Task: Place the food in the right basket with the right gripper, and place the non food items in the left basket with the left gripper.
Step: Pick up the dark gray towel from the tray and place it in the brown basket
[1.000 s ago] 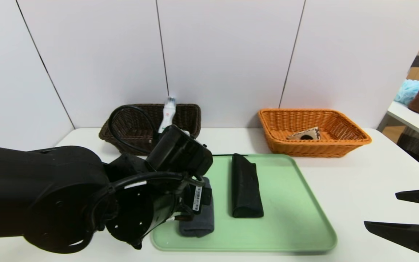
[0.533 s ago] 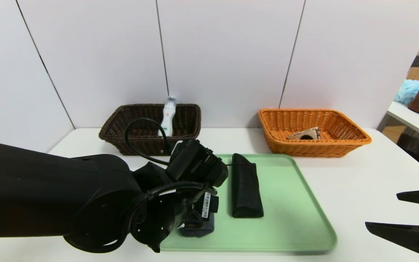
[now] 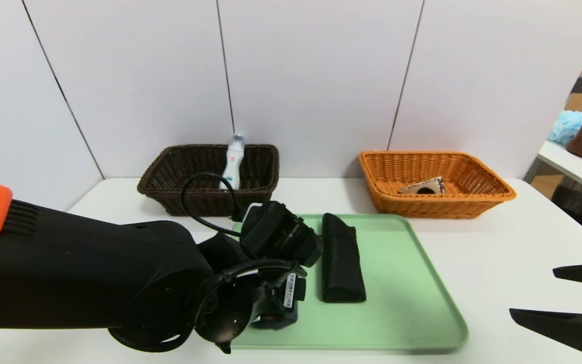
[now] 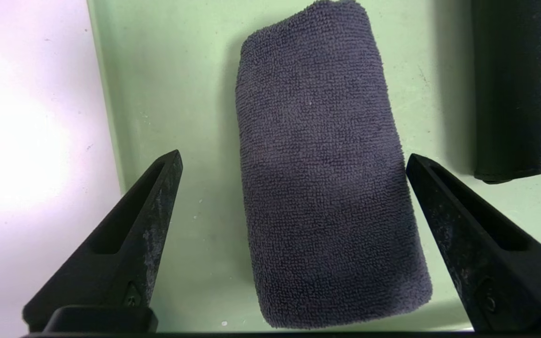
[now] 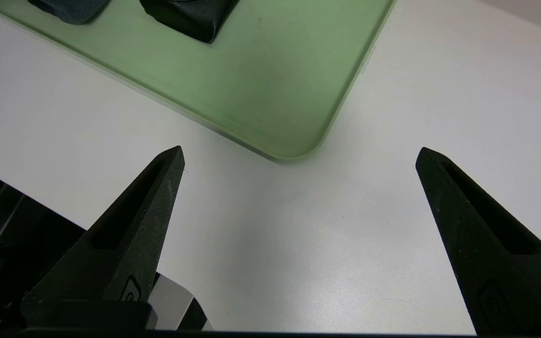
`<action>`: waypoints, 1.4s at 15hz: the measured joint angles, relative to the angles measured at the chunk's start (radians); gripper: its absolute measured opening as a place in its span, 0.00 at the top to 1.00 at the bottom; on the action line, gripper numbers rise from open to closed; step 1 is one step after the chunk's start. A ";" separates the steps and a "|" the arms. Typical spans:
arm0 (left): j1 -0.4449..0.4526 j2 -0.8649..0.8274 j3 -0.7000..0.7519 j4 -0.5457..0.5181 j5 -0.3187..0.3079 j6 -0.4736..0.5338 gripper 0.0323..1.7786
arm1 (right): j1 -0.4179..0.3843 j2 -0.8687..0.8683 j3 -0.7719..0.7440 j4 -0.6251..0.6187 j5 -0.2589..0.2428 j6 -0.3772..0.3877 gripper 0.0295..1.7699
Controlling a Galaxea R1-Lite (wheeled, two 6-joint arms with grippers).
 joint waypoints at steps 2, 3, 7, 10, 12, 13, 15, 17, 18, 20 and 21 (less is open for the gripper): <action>0.000 0.010 0.000 0.000 -0.003 -0.015 0.05 | 0.000 0.000 0.000 0.000 0.000 0.000 0.04; 0.000 0.014 0.000 0.000 -0.007 -0.017 0.05 | 0.000 0.000 0.000 0.000 0.001 0.000 0.04; 0.000 0.022 -0.001 0.000 -0.022 -0.017 0.05 | 0.000 0.000 0.001 0.001 0.001 0.000 0.04; -0.001 0.026 0.005 0.002 -0.036 -0.016 0.16 | 0.000 -0.001 0.001 0.001 0.001 0.000 0.04; -0.004 0.027 0.009 0.001 -0.044 -0.017 0.34 | 0.000 -0.001 0.001 0.000 0.001 0.000 0.04; -0.005 0.028 0.009 0.001 -0.045 -0.017 0.42 | 0.000 -0.001 0.001 0.000 0.001 0.000 0.04; -0.007 0.029 0.008 0.000 -0.044 -0.019 0.54 | 0.000 -0.001 0.001 -0.001 0.001 0.000 0.04; -0.012 0.029 0.004 0.001 -0.037 -0.015 0.83 | 0.000 -0.001 0.001 -0.001 0.001 0.000 0.04; -0.016 0.025 0.004 0.000 -0.034 -0.011 0.90 | 0.000 -0.001 0.001 -0.001 0.001 0.001 0.04; -0.031 0.004 0.000 0.000 -0.028 0.001 0.90 | 0.000 -0.001 0.002 0.000 0.001 0.000 0.04; -0.043 -0.011 -0.003 0.000 -0.022 0.010 0.90 | 0.000 -0.002 0.003 -0.001 0.001 -0.001 0.04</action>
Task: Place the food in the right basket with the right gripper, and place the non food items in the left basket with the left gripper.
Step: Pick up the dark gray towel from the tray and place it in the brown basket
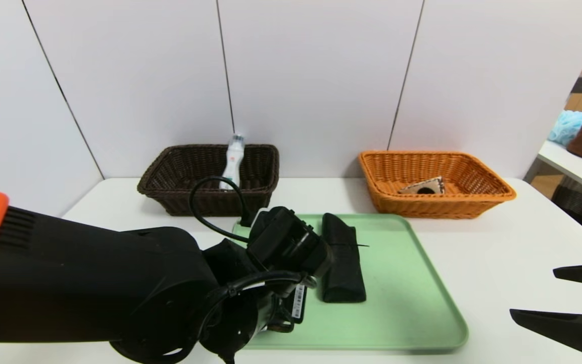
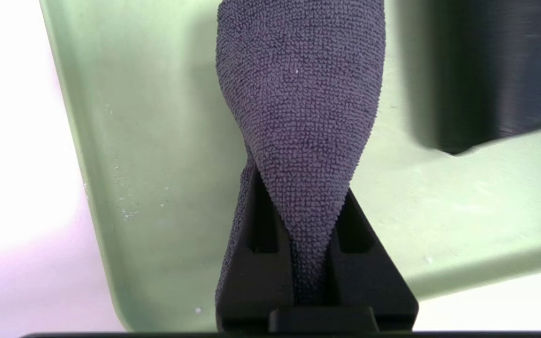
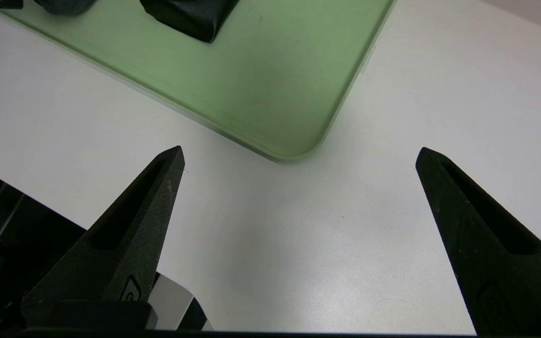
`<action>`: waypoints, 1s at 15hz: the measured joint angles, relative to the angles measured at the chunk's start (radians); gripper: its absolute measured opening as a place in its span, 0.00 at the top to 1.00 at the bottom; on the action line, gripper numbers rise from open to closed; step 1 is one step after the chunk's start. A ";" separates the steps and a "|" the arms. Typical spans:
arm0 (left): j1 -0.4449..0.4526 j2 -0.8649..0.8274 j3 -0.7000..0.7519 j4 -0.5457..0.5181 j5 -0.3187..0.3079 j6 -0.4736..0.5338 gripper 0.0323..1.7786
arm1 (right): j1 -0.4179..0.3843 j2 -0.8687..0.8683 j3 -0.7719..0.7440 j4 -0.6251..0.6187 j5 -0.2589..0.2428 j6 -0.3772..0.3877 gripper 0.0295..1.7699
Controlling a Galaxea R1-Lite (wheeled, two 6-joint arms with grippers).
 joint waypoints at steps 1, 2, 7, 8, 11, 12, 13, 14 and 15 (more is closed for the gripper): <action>-0.015 -0.017 -0.001 0.000 0.013 0.016 0.90 | 0.000 0.000 0.003 0.000 0.000 0.000 0.04; -0.031 -0.038 -0.003 -0.001 0.032 0.041 0.90 | 0.000 0.000 0.006 -0.001 0.000 0.000 0.04; -0.082 -0.180 -0.009 -0.080 0.069 0.315 0.90 | 0.000 0.000 0.011 -0.001 0.000 -0.001 0.04; -0.084 -0.216 -0.017 -0.114 0.070 0.404 0.90 | 0.000 -0.001 0.011 -0.002 0.000 -0.001 0.04; -0.048 -0.306 -0.069 -0.150 0.067 0.642 0.90 | 0.000 -0.007 0.012 -0.002 0.000 0.000 0.04; -0.014 -0.323 -0.091 -0.150 0.061 0.689 0.90 | 0.000 -0.008 0.012 -0.001 0.000 -0.001 0.04; 0.033 -0.334 -0.119 -0.150 0.048 0.715 0.90 | 0.000 -0.009 0.012 -0.002 0.000 -0.001 0.04; 0.085 -0.339 -0.146 -0.147 0.027 0.723 0.90 | 0.001 -0.010 0.011 -0.001 0.000 -0.001 0.04; 0.144 -0.338 -0.172 -0.143 0.002 0.727 0.90 | 0.001 -0.010 0.010 -0.002 0.000 -0.003 0.04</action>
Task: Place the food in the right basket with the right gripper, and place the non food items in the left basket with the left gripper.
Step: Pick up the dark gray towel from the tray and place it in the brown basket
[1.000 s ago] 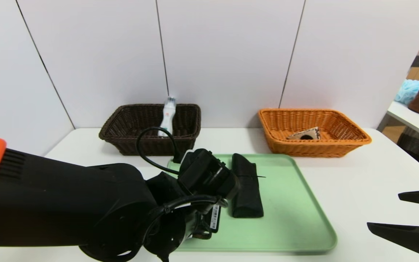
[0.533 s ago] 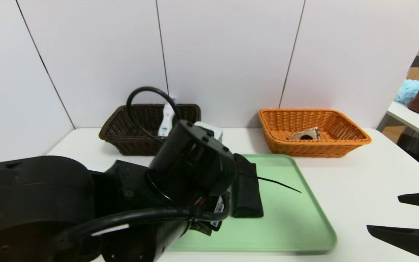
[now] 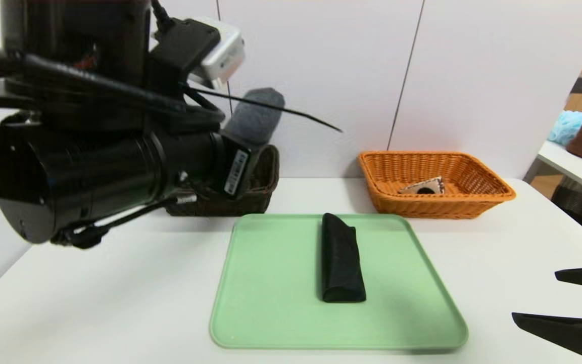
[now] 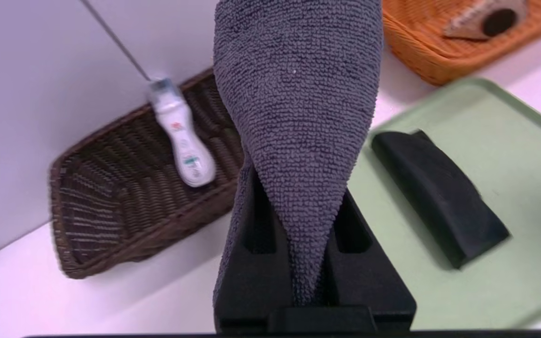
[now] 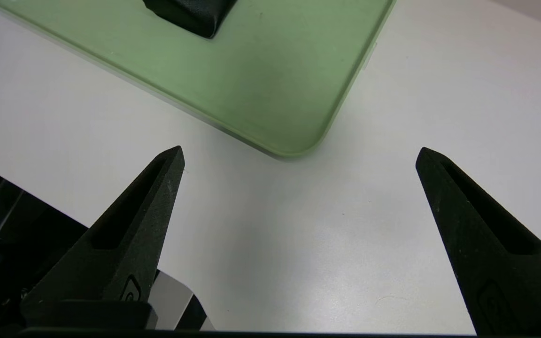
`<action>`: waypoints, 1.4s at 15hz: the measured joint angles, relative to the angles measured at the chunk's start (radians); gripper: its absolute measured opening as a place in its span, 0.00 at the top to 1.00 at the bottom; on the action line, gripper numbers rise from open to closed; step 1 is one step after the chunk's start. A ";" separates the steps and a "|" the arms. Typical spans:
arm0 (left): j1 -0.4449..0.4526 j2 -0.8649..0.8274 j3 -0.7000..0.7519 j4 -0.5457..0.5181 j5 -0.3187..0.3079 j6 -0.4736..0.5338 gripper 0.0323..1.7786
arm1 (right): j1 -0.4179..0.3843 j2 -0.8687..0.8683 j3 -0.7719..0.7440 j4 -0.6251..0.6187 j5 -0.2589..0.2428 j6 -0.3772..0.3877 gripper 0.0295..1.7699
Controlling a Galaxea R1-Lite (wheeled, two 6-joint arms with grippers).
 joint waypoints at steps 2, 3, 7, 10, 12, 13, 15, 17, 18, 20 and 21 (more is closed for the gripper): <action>0.133 0.020 -0.057 0.005 -0.060 0.003 0.90 | 0.002 0.000 0.000 0.000 0.000 0.000 0.04; 0.196 0.039 -0.077 0.007 -0.096 0.002 0.90 | 0.003 0.000 -0.001 0.000 0.000 0.000 0.04; 0.399 0.156 -0.104 0.005 -0.233 -0.004 0.90 | 0.005 -0.001 0.001 0.000 0.000 0.001 0.04; 0.438 0.237 -0.095 0.000 -0.258 -0.006 0.90 | 0.005 -0.001 0.002 0.000 0.000 0.002 0.04; 0.444 0.282 -0.088 -0.020 -0.281 -0.003 0.90 | 0.005 -0.001 0.002 0.000 0.000 0.002 0.04; 0.445 0.303 -0.086 -0.035 -0.287 0.000 0.90 | 0.005 -0.001 0.004 0.000 0.000 0.002 0.04; 0.445 0.341 -0.084 -0.063 -0.290 0.004 0.90 | 0.005 -0.002 0.010 0.000 0.000 0.002 0.04; 0.447 0.367 -0.085 -0.083 -0.293 0.009 0.90 | 0.005 -0.004 0.020 0.000 0.000 0.001 0.04; 0.447 0.375 -0.086 -0.084 -0.294 0.016 0.90 | 0.005 -0.006 0.023 0.000 0.000 0.002 0.04; 0.458 0.390 -0.089 -0.104 -0.297 0.033 0.90 | 0.005 -0.008 0.027 0.000 0.000 0.001 0.04; 0.465 0.397 -0.090 -0.118 -0.301 0.039 0.90 | 0.005 -0.010 0.029 0.000 0.000 0.001 0.04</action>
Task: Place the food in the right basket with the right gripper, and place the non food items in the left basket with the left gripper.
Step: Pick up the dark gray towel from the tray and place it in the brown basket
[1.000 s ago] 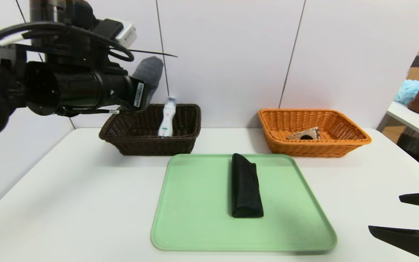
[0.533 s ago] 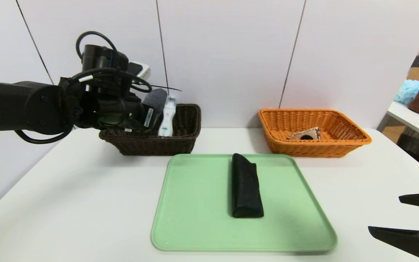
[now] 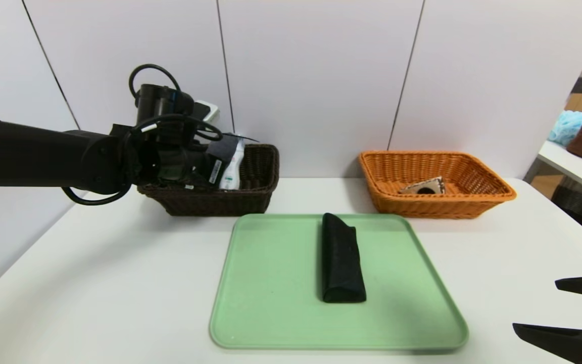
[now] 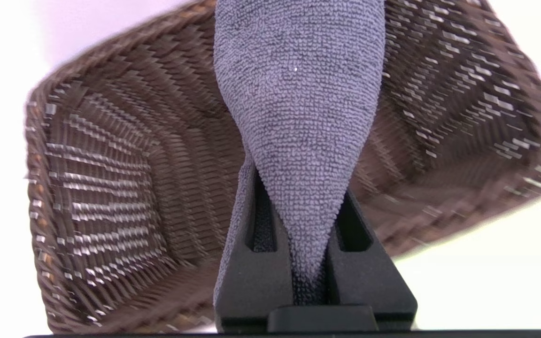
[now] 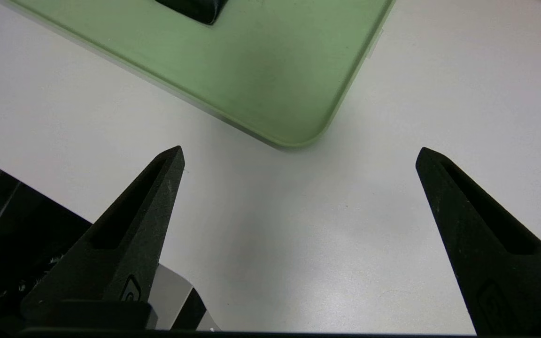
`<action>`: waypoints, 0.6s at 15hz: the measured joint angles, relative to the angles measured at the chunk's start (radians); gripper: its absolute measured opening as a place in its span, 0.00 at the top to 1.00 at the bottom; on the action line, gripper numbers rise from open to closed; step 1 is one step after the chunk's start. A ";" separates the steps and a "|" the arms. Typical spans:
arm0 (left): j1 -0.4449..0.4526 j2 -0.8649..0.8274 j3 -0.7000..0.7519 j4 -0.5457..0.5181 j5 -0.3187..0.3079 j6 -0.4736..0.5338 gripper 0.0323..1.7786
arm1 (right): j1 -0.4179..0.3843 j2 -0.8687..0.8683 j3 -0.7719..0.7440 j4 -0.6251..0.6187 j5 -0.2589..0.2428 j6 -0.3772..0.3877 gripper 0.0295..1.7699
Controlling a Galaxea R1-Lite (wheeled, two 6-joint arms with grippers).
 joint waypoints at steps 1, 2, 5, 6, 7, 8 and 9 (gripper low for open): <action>0.008 0.006 -0.001 -0.010 -0.011 0.019 0.90 | 0.000 0.000 0.001 0.000 0.000 0.000 0.04; 0.017 0.011 -0.003 -0.013 -0.022 0.035 0.90 | 0.000 -0.001 0.001 0.000 0.000 0.000 0.04; 0.049 0.024 -0.021 -0.029 -0.028 0.052 0.90 | 0.000 -0.003 0.008 0.000 0.000 0.000 0.04; 0.059 0.029 -0.031 -0.028 -0.029 0.053 0.90 | 0.001 -0.003 0.009 0.000 0.000 0.000 0.04; 0.066 0.034 -0.037 -0.028 -0.038 0.054 0.90 | 0.001 -0.003 0.009 0.000 0.000 0.000 0.04; 0.073 0.037 -0.040 -0.027 -0.050 0.057 0.90 | 0.001 -0.003 0.010 0.000 0.000 0.000 0.04; 0.080 0.039 -0.041 -0.027 -0.063 0.070 0.90 | 0.001 -0.003 0.010 0.000 0.000 -0.001 0.04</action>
